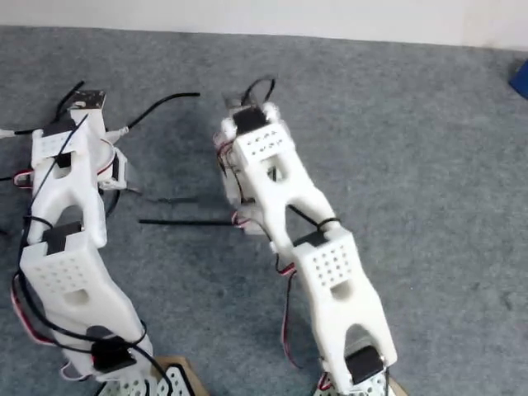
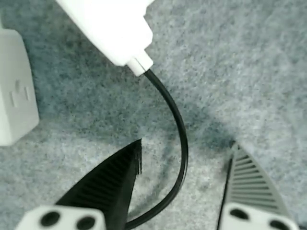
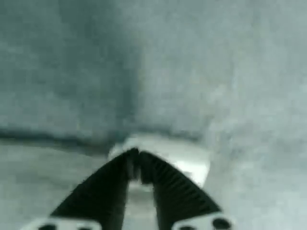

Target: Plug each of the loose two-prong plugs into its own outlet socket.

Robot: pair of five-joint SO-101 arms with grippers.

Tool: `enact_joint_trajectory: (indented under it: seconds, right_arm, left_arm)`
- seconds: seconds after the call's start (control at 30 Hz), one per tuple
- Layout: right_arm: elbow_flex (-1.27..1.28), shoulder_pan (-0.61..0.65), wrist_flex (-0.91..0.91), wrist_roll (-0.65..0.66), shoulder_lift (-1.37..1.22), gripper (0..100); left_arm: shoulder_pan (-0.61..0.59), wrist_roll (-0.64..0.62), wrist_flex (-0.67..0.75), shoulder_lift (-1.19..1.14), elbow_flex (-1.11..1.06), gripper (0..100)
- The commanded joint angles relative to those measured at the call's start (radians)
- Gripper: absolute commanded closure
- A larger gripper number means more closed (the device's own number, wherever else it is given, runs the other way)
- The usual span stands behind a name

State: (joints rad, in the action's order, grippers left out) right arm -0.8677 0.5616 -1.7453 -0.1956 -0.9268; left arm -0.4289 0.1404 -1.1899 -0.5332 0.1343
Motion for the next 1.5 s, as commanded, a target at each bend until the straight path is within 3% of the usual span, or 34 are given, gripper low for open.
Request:
enact_joint_trajectory:
  seconds: [0.0,0.23,0.4,0.57,0.87,1.0,1.23,1.47]
  right_arm:
    - [0.007,-0.007,-0.018,0.015,-0.016,99.2]
    - [-0.001,-0.008,-0.019,0.015,0.002,99.2]
    - [0.022,0.01,-0.021,0.072,0.182,97.0]
    - [0.305,0.076,-0.018,0.157,0.45,86.9]
    - [0.519,0.168,-0.01,0.192,0.743,85.8]
    - [0.665,0.199,0.159,0.244,0.75,85.8]
    - [0.972,0.341,0.458,0.486,0.759,85.8]
    - [1.003,0.326,0.527,0.529,0.748,85.8]
  left_arm:
    - [-0.015,-0.003,0.014,0.062,0.028,71]
    - [-0.016,0.006,0.014,0.062,0.028,71]
    - [-0.022,0.086,0.008,0.067,0.038,71]
    - [-0.065,0.086,0.005,0.142,0.05,71]
    - [-0.067,0.104,-0.101,0.17,0.048,71]
    - [-0.07,0.146,-0.149,0.173,0.054,71]
    - [-0.143,0.209,-0.144,0.173,0.056,71]
    - [-0.189,0.236,-0.144,0.173,0.053,71]
